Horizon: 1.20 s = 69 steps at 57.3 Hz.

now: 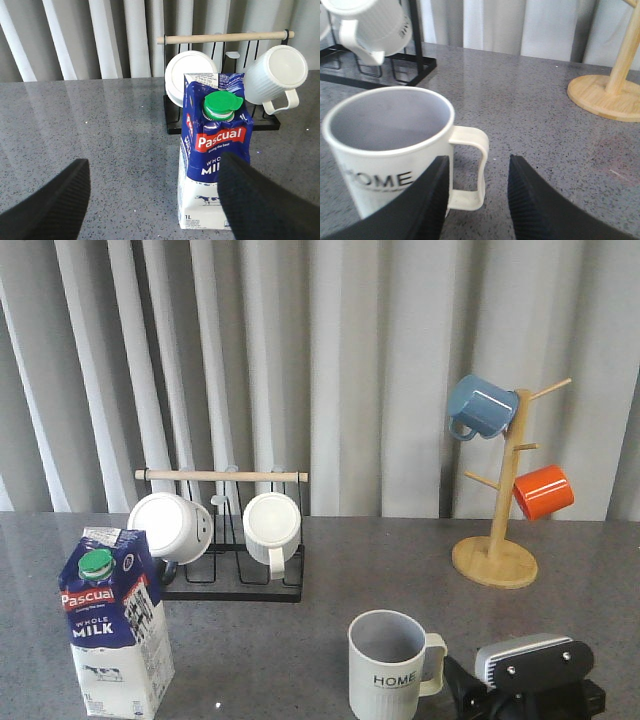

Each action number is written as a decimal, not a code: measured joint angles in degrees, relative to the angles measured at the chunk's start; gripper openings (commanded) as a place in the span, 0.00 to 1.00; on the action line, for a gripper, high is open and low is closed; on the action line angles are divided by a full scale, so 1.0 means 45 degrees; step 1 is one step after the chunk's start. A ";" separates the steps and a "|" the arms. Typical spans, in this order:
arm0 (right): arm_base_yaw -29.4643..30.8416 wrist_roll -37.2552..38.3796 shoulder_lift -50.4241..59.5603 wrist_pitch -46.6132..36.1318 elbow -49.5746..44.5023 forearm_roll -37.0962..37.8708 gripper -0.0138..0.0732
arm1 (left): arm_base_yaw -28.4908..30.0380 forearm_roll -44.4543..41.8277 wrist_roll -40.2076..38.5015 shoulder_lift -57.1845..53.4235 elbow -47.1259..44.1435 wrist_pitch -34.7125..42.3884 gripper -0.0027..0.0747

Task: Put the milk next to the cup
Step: 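Grasp the HOME mug handle with the right gripper and slide it toward the table center, then release the HOME mug and raise the right gripper away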

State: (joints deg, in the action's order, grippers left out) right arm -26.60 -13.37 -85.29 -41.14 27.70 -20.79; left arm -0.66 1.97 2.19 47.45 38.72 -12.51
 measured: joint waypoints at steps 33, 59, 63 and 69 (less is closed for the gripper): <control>0.3916 -0.1268 0.7245 0.6428 -0.0096 0.2333 0.50 | 0.0000 0.0000 0.0000 0.0000 0.0000 0.0000 0.68; 0.5916 0.4546 1.0635 0.7842 -0.0107 0.6589 0.15 | 0.0000 0.0000 0.0000 0.0000 0.0000 0.0000 0.68; 0.5928 0.4603 1.1115 0.7653 -0.0107 0.6487 0.15 | 0.0000 0.0000 0.0000 0.0000 0.0000 0.0000 0.68; 0.5928 0.4441 1.1298 0.7204 -0.0107 0.6441 0.15 | 0.0000 0.0000 0.0000 0.0000 0.0000 0.0000 0.68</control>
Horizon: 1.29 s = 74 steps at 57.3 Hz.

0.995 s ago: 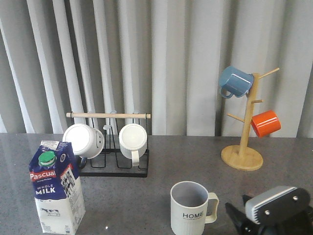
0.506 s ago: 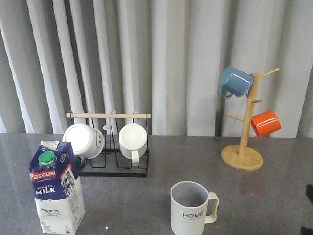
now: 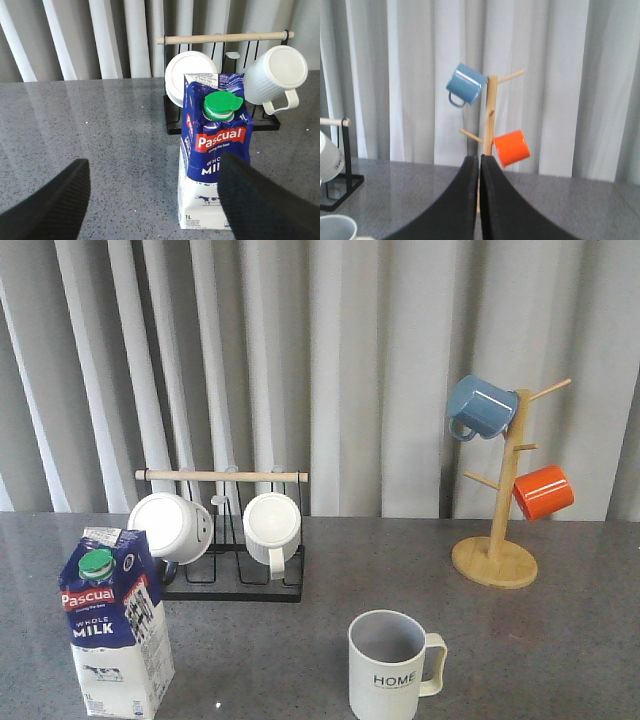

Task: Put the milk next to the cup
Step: 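Release the HOME mug and raise the right gripper away, then reach the left gripper to the Pascual milk carton and grasp its top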

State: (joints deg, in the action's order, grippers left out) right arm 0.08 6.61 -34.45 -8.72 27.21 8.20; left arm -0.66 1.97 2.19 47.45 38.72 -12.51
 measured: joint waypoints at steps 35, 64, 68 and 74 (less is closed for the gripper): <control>0.0000 -0.0135 0.0000 -0.0210 0.0000 -0.0003 0.15 | 0.0000 0.0000 0.0000 0.0000 0.0000 0.0000 0.68; 0.0000 -0.0135 0.0000 -0.0210 0.0000 -0.0003 0.15 | -0.0536 0.1766 -0.0753 0.0417 0.0000 0.1756 0.94; 0.0000 -0.0135 0.0000 -0.0210 0.0000 -0.0003 0.15 | -0.1067 0.1881 -0.0486 0.0788 0.0000 0.2424 0.98; 0.0000 -0.0135 0.0000 -0.0210 0.0000 -0.0014 0.15 | -0.1594 0.1934 -0.0004 0.1421 0.0000 0.3196 0.97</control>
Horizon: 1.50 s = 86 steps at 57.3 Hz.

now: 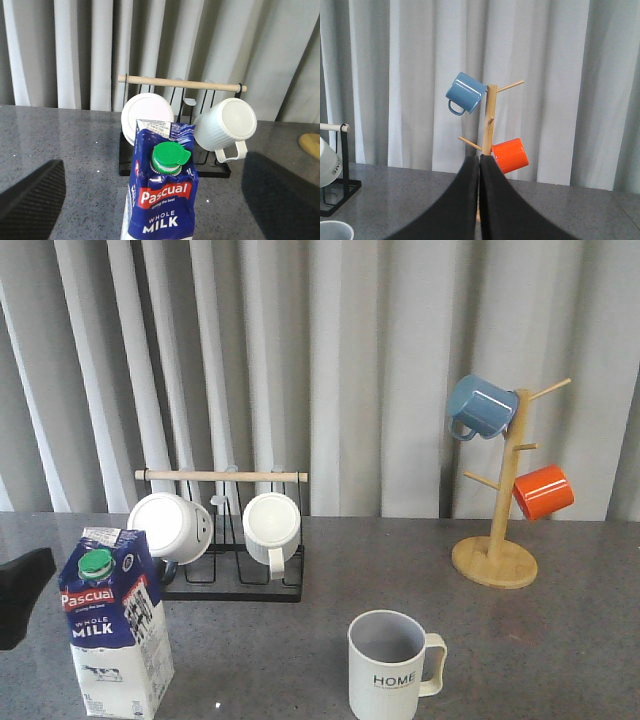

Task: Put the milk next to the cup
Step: 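Reach the left gripper to the Pascual milk carton and grasp its top, then carry the milk carton with the left gripper beside the HOME mug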

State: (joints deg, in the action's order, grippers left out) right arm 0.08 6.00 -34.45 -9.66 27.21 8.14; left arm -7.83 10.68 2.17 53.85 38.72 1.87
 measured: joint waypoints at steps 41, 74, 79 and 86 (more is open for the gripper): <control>0.0000 0.0000 0.0000 -0.0013 0.0000 0.0000 0.15 | -0.0879 0.0000 -0.0482 0.4602 0.0015 0.4586 0.96; 0.0000 0.0000 0.0000 -0.0013 0.0000 0.0000 0.15 | -0.0879 -0.1001 -0.1282 0.6801 0.0187 0.5958 0.43; 0.0000 0.0000 0.0000 -0.0013 0.0000 0.0000 0.15 | -0.0879 -0.1014 -0.1282 0.6845 0.0276 0.6082 0.27; 0.0000 0.0000 0.0000 -0.0013 0.0000 0.0000 0.15 | -0.0879 -0.1038 -0.1282 0.6845 0.0276 0.6246 0.09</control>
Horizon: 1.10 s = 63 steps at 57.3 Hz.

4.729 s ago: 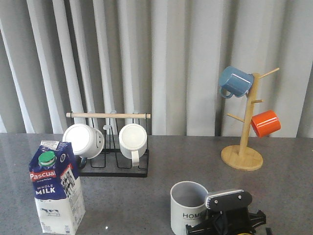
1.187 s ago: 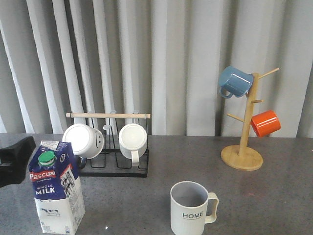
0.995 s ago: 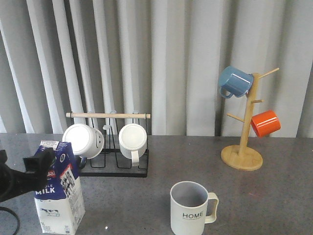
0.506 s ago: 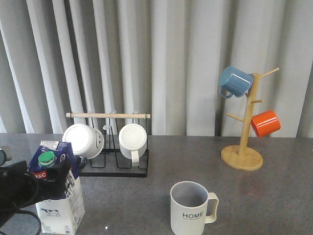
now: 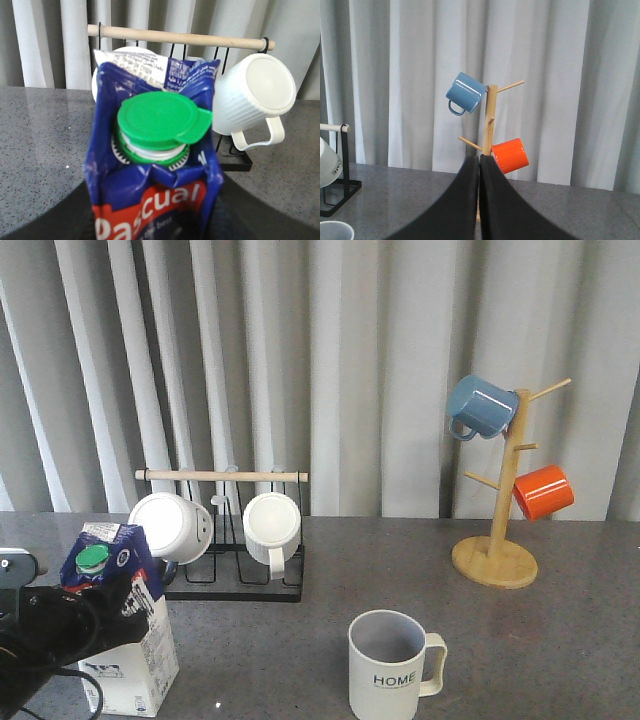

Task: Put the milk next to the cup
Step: 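Carry the milk carton with the left gripper beside the HOME mug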

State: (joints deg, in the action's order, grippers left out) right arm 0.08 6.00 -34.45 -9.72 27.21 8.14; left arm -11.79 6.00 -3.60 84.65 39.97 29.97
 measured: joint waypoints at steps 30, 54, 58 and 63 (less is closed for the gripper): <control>0.0000 0.0000 0.0000 0.0000 0.0000 0.0000 0.15 | -0.0398 0.0603 0.0206 -0.0039 0.0100 -0.0028 0.03; 0.0000 0.0012 0.0000 0.0000 0.0000 0.0000 0.15 | -0.6978 1.4352 1.3157 0.0072 0.4063 0.2374 0.03; 0.0000 0.0012 0.0000 0.0000 0.0000 0.0000 0.15 | -0.7479 1.4808 1.3576 0.0713 0.4837 0.2632 0.03; 0.0000 0.0012 0.0000 0.0000 0.0000 0.0000 0.15 | -0.7809 1.5012 1.3772 0.1527 0.5612 0.2706 0.03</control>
State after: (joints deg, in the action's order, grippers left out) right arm 0.08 6.05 -34.45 -9.72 27.21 8.14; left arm -46.93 73.56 58.37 91.52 65.22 42.15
